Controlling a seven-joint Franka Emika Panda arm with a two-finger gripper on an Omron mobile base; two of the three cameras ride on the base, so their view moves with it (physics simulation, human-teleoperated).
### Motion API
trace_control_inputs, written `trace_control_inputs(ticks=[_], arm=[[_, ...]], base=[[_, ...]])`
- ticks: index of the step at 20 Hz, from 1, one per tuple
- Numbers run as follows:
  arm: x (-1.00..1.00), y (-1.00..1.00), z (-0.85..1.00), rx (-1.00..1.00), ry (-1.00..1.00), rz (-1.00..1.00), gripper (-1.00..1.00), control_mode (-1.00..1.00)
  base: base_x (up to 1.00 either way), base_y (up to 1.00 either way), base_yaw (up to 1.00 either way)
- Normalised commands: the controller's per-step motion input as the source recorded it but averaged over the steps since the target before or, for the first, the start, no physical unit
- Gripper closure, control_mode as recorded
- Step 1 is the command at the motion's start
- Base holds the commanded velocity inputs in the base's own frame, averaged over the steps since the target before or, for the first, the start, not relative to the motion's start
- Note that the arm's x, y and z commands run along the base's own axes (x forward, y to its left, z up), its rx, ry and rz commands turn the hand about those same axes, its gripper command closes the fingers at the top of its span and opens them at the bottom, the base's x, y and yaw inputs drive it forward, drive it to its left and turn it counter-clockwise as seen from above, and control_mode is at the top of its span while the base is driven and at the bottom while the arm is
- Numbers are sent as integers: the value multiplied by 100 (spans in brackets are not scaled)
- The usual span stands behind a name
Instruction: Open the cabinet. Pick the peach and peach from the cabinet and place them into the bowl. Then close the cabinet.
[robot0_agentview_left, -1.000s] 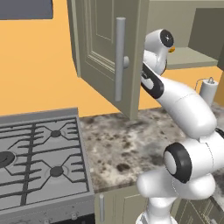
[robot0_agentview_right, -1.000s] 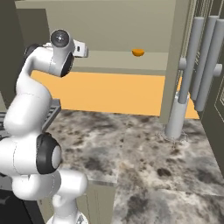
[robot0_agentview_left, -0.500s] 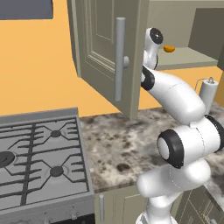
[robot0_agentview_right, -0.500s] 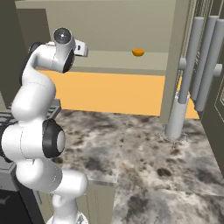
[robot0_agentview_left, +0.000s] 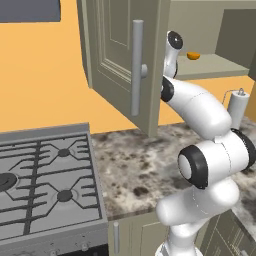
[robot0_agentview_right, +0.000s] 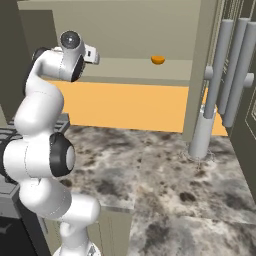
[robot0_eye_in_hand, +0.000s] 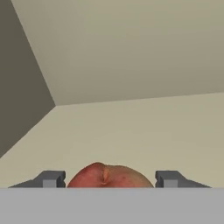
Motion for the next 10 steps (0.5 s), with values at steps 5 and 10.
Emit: trace_control_inputs(ticks=[5, 10], arm=[[-14, -2, 7, 0, -4, 0, 100, -100], [-80, -20, 51, 0, -14, 0, 100, -100]], base=[[0, 0, 0], [0, 0, 0]])
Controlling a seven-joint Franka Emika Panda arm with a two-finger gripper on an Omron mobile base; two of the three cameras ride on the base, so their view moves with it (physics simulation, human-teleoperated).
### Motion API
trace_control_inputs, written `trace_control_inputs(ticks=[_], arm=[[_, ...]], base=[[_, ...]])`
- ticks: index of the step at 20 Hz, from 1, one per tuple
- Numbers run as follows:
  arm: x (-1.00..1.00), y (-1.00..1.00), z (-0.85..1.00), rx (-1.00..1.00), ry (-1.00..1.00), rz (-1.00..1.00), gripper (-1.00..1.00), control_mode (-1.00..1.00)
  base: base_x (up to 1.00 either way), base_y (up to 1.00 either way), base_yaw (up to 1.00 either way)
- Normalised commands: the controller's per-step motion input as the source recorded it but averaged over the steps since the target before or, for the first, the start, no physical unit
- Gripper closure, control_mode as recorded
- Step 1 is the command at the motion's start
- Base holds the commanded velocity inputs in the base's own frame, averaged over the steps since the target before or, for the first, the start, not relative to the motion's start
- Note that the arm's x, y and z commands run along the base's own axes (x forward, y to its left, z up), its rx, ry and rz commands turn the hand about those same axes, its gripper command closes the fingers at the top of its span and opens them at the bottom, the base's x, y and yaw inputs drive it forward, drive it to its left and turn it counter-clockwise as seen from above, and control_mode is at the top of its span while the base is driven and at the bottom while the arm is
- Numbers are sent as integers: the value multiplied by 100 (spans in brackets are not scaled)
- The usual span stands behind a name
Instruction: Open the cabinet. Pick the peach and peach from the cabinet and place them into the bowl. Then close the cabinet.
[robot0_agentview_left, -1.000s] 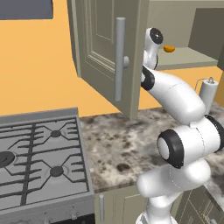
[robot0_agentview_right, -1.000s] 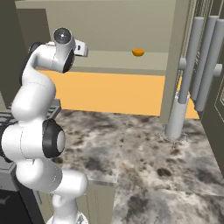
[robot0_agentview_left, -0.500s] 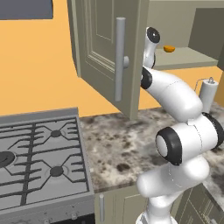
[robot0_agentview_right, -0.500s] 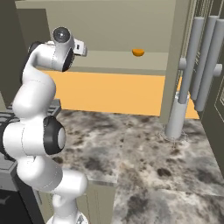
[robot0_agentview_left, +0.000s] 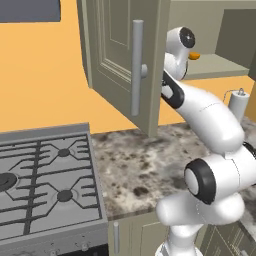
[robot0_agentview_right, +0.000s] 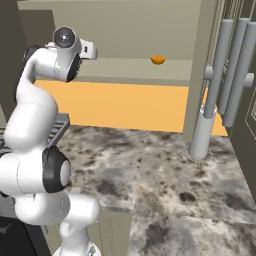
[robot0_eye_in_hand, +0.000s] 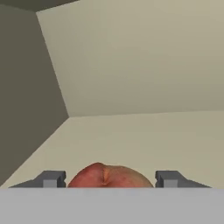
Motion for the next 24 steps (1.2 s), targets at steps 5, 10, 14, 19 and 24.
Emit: trace_control_inputs(ticks=[5, 10, 14, 19, 24], arm=[[-100, -53, 31, 1, -14, 0, 100, -100], [-100, -76, 7, 1, -3, -7, 100, -100], [-100, -58, -38, 0, -3, -12, 100, -100], [-100, -13, -95, -6, -5, -11, 100, -100], [-39, 0, -34, -2, 2, -1, 100, -100]], base=[[0, 0, 0], [0, 0, 0], [0, 0, 0], [0, 0, 0], [0, 0, 0]])
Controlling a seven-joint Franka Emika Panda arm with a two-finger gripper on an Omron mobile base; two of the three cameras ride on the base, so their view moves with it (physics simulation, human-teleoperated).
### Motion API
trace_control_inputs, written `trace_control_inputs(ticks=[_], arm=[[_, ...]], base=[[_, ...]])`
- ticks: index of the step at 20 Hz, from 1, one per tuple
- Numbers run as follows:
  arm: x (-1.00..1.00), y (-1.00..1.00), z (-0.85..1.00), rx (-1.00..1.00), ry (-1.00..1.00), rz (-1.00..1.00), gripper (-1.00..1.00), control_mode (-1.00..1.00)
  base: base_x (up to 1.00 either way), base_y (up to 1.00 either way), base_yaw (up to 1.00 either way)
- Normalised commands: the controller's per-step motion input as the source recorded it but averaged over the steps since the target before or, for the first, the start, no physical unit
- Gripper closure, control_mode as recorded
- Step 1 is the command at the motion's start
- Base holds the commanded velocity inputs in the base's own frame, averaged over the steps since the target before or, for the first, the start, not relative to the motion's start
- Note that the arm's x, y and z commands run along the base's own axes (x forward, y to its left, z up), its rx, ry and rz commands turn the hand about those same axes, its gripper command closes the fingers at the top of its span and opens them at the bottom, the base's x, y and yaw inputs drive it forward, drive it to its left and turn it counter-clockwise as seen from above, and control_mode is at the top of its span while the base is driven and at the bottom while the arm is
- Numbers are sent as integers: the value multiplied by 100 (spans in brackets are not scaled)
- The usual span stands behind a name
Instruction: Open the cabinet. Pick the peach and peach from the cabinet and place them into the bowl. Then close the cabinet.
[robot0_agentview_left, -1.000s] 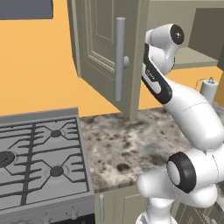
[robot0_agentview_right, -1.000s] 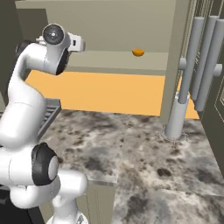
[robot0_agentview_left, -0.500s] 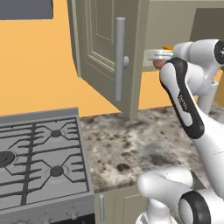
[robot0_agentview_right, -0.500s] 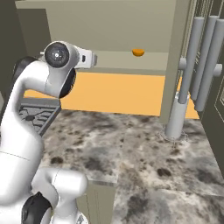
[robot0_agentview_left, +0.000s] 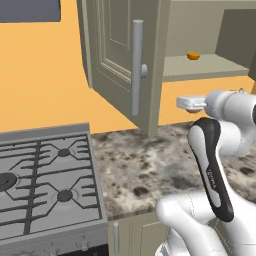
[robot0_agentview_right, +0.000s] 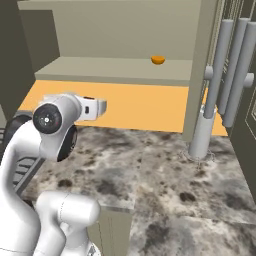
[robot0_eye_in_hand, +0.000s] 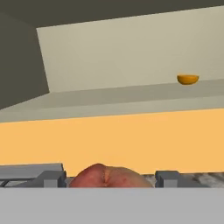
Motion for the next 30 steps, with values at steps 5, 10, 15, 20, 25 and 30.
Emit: trace_control_inputs(ticks=[5, 10, 15, 20, 25, 30], arm=[[0, 0, 0, 0, 0, 0, 100, 100], [0, 0, 0, 0, 0, 0, 100, 100], [0, 0, 0, 0, 0, 0, 100, 100], [0, 0, 0, 0, 0, 0, 100, 100], [0, 0, 0, 0, 0, 0, 100, 100], [0, 0, 0, 0, 0, 0, 100, 100]], base=[[-34, 7, -1], [-56, 74, -8], [-62, 56, -39], [-85, 0, -65], [-55, 6, -84], [-27, 21, -97]])
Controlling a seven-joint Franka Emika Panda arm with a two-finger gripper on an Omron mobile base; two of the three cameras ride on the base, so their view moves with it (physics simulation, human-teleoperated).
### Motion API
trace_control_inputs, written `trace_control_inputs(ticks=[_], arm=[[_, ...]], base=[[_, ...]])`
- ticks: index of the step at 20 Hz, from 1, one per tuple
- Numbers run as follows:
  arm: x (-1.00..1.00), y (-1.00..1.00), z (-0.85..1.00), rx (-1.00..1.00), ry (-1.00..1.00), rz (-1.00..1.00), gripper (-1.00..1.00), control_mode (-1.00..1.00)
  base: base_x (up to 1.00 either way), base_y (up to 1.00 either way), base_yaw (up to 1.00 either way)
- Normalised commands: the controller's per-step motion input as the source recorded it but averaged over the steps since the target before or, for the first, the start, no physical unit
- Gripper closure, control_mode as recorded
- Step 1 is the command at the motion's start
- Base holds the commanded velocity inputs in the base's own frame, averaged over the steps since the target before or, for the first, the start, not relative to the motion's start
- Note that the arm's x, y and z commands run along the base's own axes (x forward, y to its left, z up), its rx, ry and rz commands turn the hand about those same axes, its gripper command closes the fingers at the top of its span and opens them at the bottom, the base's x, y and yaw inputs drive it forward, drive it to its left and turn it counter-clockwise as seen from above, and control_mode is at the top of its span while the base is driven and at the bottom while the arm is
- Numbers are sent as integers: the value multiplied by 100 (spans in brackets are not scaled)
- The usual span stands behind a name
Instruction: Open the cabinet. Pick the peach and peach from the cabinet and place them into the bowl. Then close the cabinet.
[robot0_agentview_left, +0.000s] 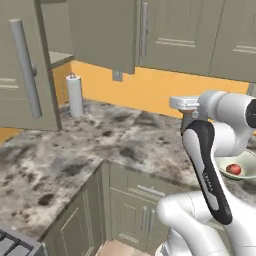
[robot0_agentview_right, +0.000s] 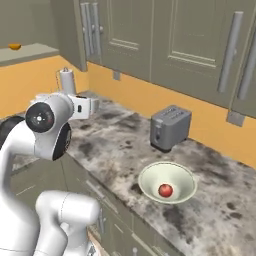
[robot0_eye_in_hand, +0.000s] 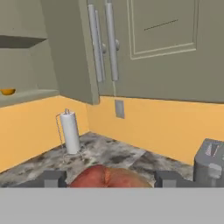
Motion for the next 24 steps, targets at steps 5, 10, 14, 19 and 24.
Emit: trace_control_inputs(ticks=[5, 10, 14, 19, 24], arm=[[0, 0, 0, 0, 0, 0, 100, 100], [0, 0, 0, 0, 0, 0, 100, 100], [0, 0, 0, 0, 0, 0, 100, 100], [0, 0, 0, 0, 0, 0, 100, 100], [0, 0, 0, 0, 0, 0, 100, 100]], base=[[-16, 5, -97], [-50, -4, -70], [-70, 0, -12], [-1, -35, 0], [60, -99, 0]])
